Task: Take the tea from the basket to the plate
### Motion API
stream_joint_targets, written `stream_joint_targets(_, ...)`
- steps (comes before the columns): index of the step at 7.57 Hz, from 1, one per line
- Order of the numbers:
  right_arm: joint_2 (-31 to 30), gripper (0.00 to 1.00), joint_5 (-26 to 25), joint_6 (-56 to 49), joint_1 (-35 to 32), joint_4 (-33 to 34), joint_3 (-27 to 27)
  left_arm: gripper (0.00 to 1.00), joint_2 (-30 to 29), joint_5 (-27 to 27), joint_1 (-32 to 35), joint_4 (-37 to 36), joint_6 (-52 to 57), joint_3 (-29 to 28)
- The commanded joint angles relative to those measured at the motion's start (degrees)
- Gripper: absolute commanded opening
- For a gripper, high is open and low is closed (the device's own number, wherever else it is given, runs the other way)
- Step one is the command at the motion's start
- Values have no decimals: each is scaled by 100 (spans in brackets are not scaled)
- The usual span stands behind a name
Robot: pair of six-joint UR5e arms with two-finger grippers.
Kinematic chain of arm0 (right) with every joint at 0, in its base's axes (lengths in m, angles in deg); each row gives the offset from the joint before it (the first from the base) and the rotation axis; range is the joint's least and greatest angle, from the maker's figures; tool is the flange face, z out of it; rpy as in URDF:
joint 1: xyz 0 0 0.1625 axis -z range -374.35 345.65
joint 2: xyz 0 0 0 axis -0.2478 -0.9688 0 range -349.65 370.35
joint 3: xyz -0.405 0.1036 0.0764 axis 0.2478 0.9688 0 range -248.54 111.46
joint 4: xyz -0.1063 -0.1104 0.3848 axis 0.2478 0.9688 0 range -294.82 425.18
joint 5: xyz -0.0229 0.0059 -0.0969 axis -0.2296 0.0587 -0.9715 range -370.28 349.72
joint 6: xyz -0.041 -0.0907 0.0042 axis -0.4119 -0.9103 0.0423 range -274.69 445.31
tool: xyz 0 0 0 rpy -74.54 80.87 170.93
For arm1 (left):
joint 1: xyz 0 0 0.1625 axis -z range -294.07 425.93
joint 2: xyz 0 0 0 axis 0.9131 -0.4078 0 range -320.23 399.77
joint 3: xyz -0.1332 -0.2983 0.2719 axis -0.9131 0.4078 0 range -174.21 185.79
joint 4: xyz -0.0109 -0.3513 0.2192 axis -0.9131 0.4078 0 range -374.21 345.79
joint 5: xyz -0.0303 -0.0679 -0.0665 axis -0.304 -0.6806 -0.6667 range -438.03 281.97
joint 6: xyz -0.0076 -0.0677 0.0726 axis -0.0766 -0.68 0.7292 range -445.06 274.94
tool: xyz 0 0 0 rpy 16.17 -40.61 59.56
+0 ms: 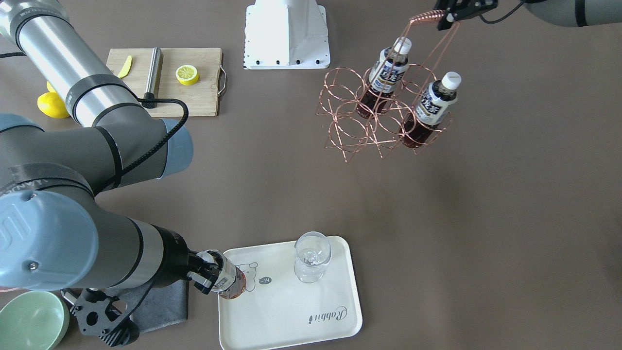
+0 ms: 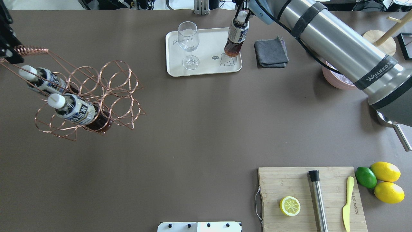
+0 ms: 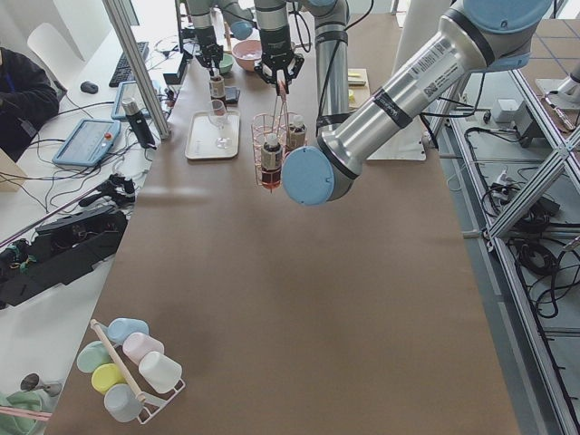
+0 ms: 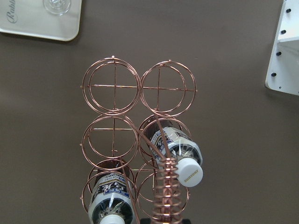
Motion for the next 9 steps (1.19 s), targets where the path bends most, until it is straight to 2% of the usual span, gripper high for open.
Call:
stream_joint_targets(1,205,0,-247,19,177,-126,167,0,681,52,991,-251,1125,-55)
stream_joint_targets(3,205,0,-256,10,283,-284,203,0,1052,61,1458,-225,2352,-579)
stream_joint_targets(4,205,6,-265,10,345,-302,203,0,1053,52,1573,-172,2671,-1000)
stream_joint_targets(5,179,25,-274,10,371,-398,203,0,1262,52,1713,115,2709,-1135)
stream_joint_targets(6,179,76,-265,19,372,-390,203,0,1525,52,1924,475,2710,-1163)
stream_joint_targets(7,196,100,-256,19,363,-373,194,0,1701,148,1952,870,2710,-1320)
stream_joint_targets(9,240,100,-126,-7,249,-329,-7,0,1773,219,2223,1591,2710,-1994)
